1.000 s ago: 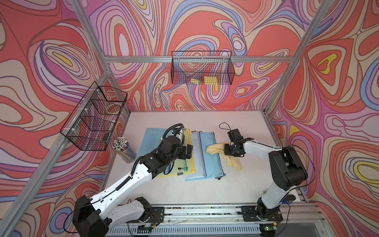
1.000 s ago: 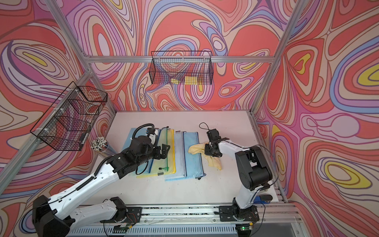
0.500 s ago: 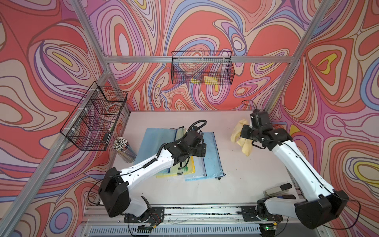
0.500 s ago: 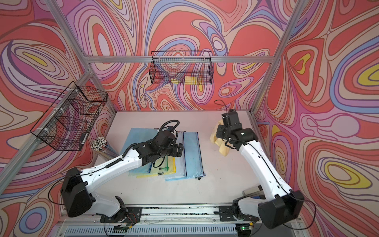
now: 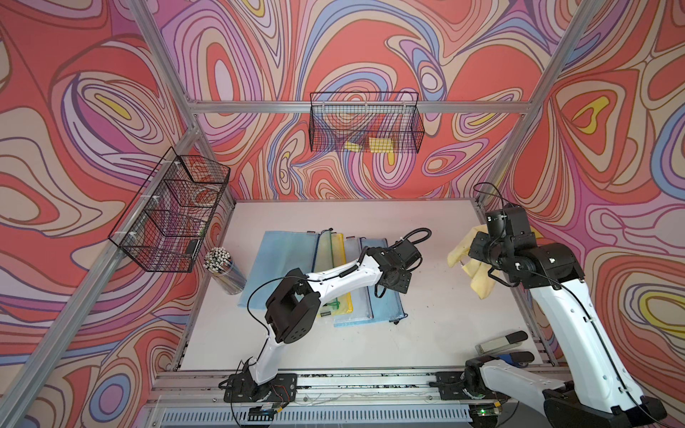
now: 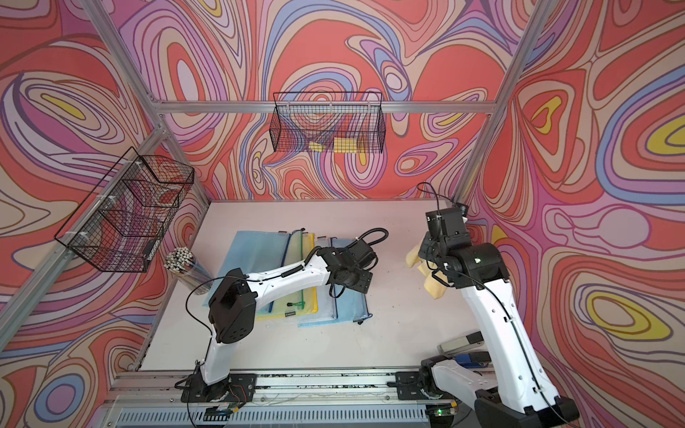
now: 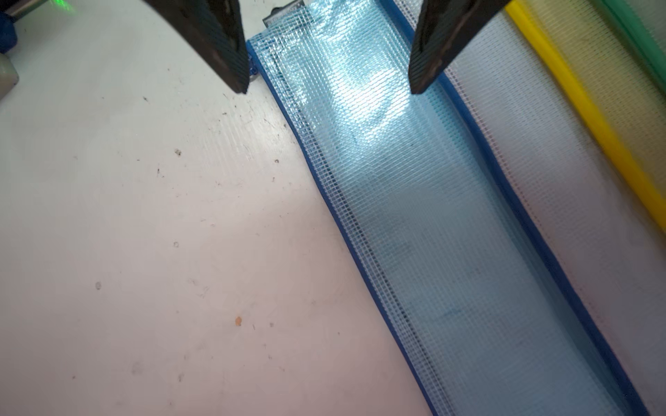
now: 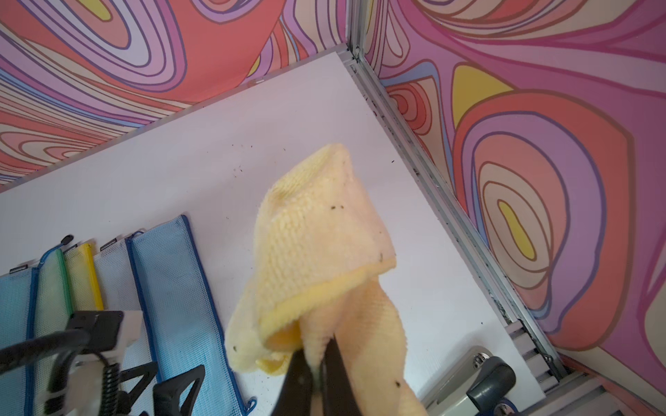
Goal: Wipe the document bag
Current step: Adjust the document bag at the center of the board.
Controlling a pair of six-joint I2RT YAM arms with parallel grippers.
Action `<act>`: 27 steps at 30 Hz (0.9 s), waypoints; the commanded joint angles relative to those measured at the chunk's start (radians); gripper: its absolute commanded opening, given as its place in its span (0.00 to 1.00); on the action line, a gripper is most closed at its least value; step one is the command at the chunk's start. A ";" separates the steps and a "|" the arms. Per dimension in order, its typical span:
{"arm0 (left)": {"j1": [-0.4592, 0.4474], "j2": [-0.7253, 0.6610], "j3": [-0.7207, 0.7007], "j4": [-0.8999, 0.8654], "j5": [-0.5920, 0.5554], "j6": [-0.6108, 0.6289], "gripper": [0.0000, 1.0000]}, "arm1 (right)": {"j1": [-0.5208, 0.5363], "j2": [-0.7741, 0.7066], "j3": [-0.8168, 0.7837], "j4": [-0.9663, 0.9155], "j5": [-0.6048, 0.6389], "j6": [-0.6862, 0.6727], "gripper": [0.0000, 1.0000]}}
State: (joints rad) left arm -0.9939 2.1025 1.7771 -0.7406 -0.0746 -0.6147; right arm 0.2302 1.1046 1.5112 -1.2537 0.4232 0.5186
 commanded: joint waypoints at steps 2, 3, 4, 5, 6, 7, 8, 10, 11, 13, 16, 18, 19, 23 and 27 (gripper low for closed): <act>-0.009 0.075 0.109 -0.143 0.020 -0.073 0.73 | -0.002 -0.041 0.019 -0.068 0.044 0.027 0.00; -0.009 0.098 0.136 -0.168 0.015 -0.080 0.73 | -0.002 -0.044 0.018 -0.074 0.043 0.030 0.00; -0.010 0.122 0.160 -0.187 0.012 -0.085 0.73 | -0.001 -0.044 0.018 -0.080 0.042 0.031 0.00; -0.011 0.141 0.178 -0.202 0.013 -0.088 0.72 | -0.001 -0.046 0.018 -0.083 0.042 0.032 0.00; -0.012 0.162 0.202 -0.220 0.010 -0.095 0.71 | -0.002 -0.047 0.020 -0.086 0.044 0.031 0.00; -0.014 0.182 0.221 -0.236 0.004 -0.101 0.71 | -0.001 -0.049 0.024 -0.090 0.048 0.031 0.00; -0.015 0.197 0.238 -0.250 -0.002 -0.109 0.69 | -0.001 -0.051 0.026 -0.092 0.051 0.029 0.00; -0.014 0.225 0.264 -0.266 -0.007 -0.122 0.67 | -0.002 -0.057 0.037 -0.100 0.060 0.030 0.00; -0.014 0.232 0.267 -0.263 -0.006 -0.124 0.64 | -0.002 -0.059 0.042 -0.104 0.061 0.030 0.00; -0.014 0.248 0.276 -0.260 -0.011 -0.136 0.62 | -0.001 -0.066 0.051 -0.114 0.065 0.030 0.00; -0.014 0.270 0.296 -0.270 -0.029 -0.148 0.61 | -0.001 -0.075 0.060 -0.129 0.070 0.028 0.00; -0.014 0.285 0.306 -0.269 -0.032 -0.153 0.59 | -0.001 -0.081 0.066 -0.140 0.072 0.028 0.00; -0.014 0.295 0.312 -0.270 -0.033 -0.156 0.58 | -0.002 -0.084 0.070 -0.144 0.071 0.029 0.00; -0.014 0.324 0.334 -0.270 -0.015 -0.154 0.57 | -0.002 -0.093 0.087 -0.158 0.078 0.029 0.00; -0.014 0.342 0.337 -0.265 -0.001 -0.149 0.41 | -0.002 -0.102 0.095 -0.164 0.082 0.032 0.00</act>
State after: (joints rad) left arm -1.0065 2.4115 2.0884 -0.9642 -0.0761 -0.7441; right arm 0.2302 1.0168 1.5848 -1.3998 0.4828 0.5415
